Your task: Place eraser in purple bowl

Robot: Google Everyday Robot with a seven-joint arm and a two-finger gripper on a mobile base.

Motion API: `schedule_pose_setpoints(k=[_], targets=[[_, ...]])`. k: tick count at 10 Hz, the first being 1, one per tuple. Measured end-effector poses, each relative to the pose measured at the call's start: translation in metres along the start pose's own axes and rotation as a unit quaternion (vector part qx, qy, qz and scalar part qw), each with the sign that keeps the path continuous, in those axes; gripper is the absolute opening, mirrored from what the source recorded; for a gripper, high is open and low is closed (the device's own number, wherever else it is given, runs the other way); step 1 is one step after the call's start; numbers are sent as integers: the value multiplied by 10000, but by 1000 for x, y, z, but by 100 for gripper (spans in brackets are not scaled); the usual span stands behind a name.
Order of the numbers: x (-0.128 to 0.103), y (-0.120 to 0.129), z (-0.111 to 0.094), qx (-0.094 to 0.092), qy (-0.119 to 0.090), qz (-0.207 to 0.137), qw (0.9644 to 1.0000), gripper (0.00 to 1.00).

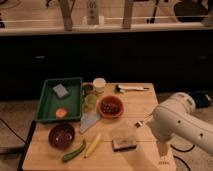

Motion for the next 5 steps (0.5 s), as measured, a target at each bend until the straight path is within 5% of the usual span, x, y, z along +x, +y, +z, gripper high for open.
schedule_pose_setpoints(k=[5], targets=[[-15,-9,12,11,-90,-330,9994,80]])
